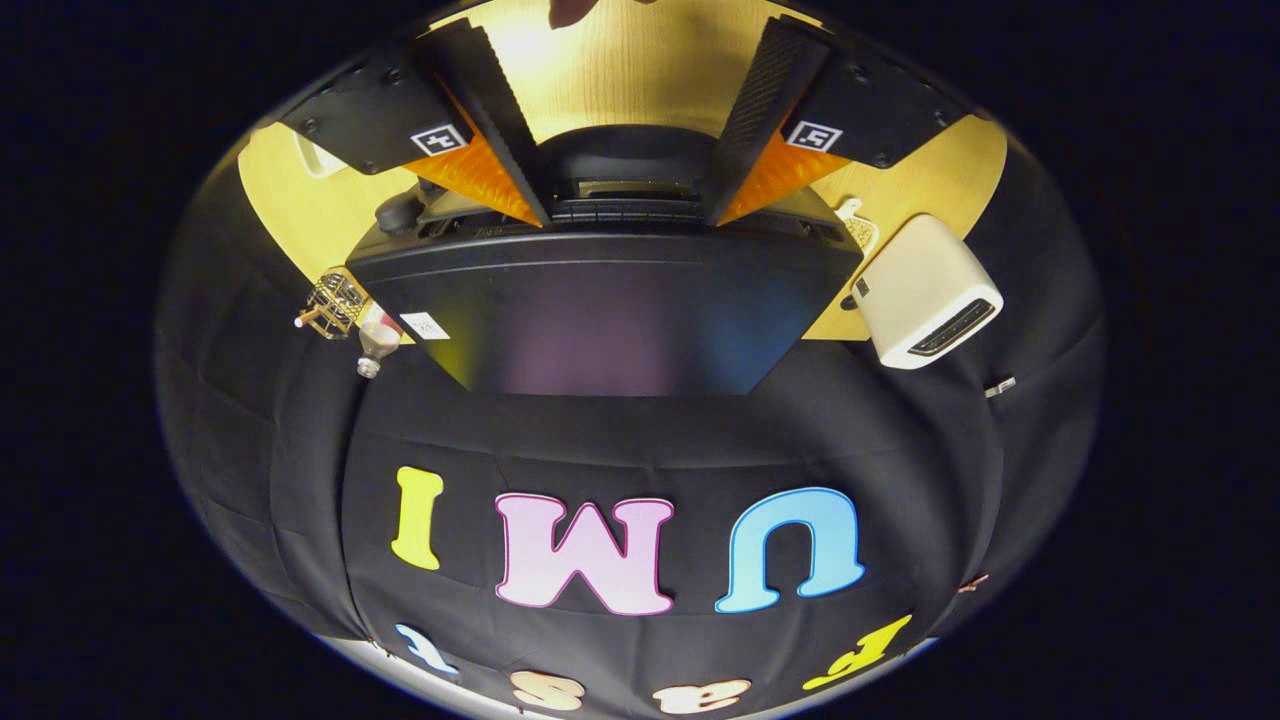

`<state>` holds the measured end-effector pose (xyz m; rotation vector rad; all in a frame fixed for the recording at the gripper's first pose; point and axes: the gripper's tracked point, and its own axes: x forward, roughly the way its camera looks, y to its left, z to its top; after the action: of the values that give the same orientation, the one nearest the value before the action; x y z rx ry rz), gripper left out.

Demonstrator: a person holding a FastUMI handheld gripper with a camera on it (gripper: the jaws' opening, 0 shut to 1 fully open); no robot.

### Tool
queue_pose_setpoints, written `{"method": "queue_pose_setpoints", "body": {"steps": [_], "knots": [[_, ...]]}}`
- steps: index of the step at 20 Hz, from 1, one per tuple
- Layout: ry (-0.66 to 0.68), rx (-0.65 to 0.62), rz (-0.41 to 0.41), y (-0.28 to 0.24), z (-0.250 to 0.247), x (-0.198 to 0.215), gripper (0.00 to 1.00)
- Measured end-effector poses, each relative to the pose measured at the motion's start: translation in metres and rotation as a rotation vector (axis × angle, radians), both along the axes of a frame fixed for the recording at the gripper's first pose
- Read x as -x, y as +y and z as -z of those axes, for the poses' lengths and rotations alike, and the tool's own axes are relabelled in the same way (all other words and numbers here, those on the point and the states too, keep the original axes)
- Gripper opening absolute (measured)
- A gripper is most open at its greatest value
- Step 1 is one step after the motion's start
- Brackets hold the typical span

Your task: Open the toaster oven, put the food inside, and close the toaster oven door.

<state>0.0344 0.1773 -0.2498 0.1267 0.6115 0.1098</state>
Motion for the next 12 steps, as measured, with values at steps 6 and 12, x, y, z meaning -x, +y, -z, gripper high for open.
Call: {"method": "queue_pose_setpoints", "body": {"steps": [6, 12], "knots": [[0.042, -0.023, 0.013, -0.002, 0.011, 0.036, 0.99], [0.086, -0.034, 0.017, -0.002, 0.024, 0.063, 0.99]]}}
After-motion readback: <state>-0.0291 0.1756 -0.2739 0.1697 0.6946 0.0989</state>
